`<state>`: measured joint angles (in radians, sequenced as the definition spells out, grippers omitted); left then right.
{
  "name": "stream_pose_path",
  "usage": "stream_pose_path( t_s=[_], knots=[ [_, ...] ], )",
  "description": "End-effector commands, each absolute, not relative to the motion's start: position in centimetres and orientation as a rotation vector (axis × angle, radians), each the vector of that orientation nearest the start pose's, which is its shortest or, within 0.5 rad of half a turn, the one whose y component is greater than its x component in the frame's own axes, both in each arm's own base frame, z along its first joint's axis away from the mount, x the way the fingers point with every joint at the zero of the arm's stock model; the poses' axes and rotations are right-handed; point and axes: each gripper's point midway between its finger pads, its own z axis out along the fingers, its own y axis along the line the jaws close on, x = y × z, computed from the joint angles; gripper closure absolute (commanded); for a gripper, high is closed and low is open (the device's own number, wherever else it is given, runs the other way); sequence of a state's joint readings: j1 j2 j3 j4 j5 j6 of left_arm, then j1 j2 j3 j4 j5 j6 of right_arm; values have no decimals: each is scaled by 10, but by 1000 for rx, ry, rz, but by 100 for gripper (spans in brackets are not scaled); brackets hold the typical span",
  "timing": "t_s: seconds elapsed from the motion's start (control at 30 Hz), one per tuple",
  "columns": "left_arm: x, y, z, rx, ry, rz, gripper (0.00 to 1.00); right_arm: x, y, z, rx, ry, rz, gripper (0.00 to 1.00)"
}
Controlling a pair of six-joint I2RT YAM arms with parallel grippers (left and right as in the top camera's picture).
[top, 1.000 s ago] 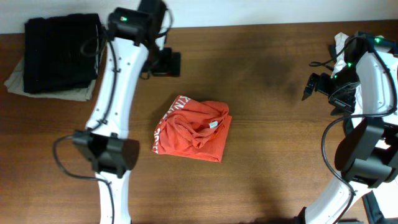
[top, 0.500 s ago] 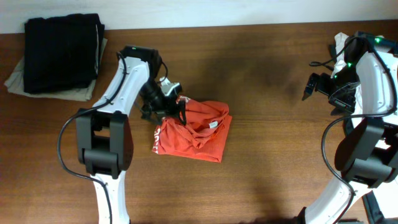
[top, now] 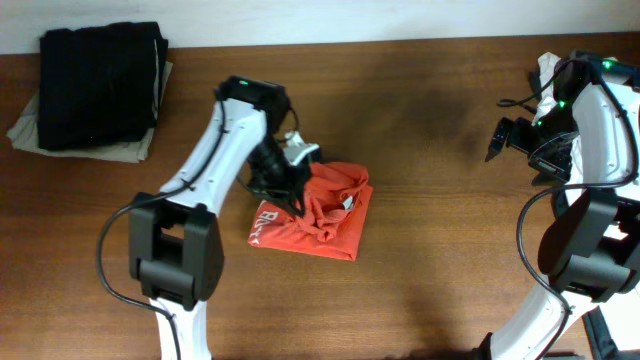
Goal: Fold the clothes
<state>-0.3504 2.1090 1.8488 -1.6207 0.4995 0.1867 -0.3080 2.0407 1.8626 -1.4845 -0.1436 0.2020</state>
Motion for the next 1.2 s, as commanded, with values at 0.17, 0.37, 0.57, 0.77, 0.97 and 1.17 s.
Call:
stream_pose_path(
  t_s=[0.17, 0.37, 0.57, 0.77, 0.97, 1.17],
  knots=[
    [205, -233, 102, 1084, 3446, -747, 82, 361, -89, 135, 800, 3071, 236, 1],
    [211, -272, 88, 1048, 3288, -1019, 73, 361, -89, 136, 800, 3071, 236, 1],
    [209, -312, 102, 1243, 3085, -1087, 60, 361, -89, 136, 800, 3071, 236, 1],
    [283, -291, 136, 1068, 3016, -596, 39, 361, -89, 136, 800, 3071, 236, 1],
    [301, -266, 96, 882, 3163, -339, 29, 361, -89, 136, 800, 3071, 236, 1],
    [279, -287, 70, 872, 3227, -199, 37, 361, -89, 136, 800, 3071, 236, 1]
  ],
)
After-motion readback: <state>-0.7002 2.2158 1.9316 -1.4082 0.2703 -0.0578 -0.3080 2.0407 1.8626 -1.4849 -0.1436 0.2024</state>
